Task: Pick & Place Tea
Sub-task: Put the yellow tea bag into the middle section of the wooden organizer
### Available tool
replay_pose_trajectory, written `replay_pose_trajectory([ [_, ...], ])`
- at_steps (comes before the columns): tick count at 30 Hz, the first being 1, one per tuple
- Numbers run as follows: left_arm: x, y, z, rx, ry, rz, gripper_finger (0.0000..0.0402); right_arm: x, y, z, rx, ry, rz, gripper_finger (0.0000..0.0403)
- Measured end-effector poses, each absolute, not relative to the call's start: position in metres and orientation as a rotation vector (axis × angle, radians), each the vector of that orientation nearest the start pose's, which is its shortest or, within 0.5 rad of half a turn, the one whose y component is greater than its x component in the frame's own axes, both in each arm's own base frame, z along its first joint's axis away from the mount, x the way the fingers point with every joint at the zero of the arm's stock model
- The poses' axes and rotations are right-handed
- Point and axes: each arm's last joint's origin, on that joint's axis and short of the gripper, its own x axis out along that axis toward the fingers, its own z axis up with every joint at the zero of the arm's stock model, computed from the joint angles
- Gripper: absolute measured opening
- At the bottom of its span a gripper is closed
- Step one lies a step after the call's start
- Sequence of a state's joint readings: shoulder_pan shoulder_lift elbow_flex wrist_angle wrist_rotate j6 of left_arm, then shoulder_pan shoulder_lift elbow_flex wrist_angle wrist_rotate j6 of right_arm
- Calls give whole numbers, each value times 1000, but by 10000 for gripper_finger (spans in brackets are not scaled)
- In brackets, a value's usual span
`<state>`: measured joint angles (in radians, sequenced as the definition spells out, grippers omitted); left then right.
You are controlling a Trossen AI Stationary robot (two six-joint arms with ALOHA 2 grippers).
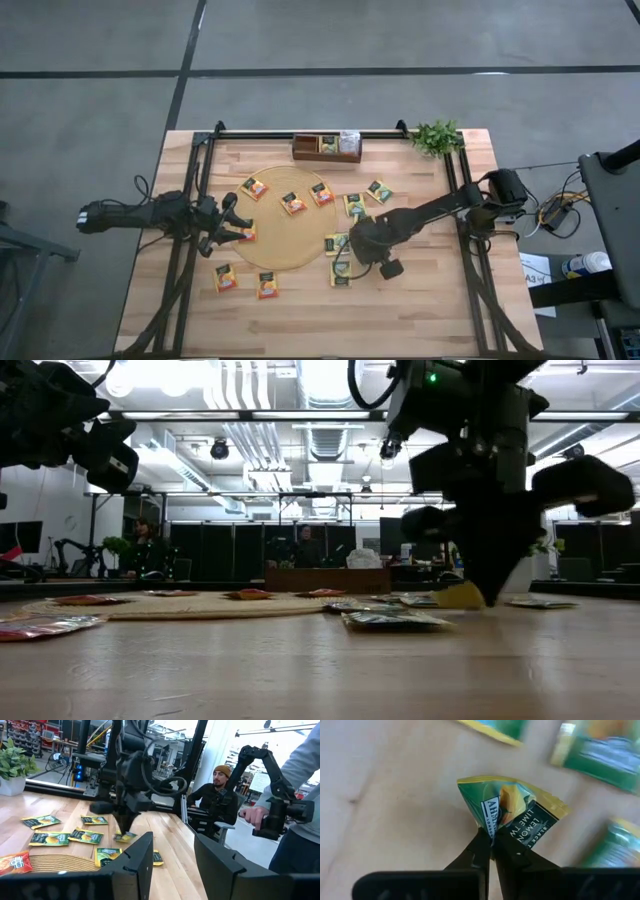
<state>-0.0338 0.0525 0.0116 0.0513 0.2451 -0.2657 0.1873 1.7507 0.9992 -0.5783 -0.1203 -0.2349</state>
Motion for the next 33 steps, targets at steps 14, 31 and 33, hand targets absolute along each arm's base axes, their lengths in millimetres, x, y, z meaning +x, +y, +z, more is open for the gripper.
replay_pose_trajectory([
  [14, 99, -10, 168, -263, 27, -279, 138, 295, 12, 196, -372, 1188, 173, 12],
  [31, 99, -10, 168, -263, 27, -278, 138, 320, -121, 234, -392, 1144, -157, 12],
  [33, 99, -10, 168, -263, 27, -278, 138, 327, -137, 239, -395, 1138, -184, 12],
])
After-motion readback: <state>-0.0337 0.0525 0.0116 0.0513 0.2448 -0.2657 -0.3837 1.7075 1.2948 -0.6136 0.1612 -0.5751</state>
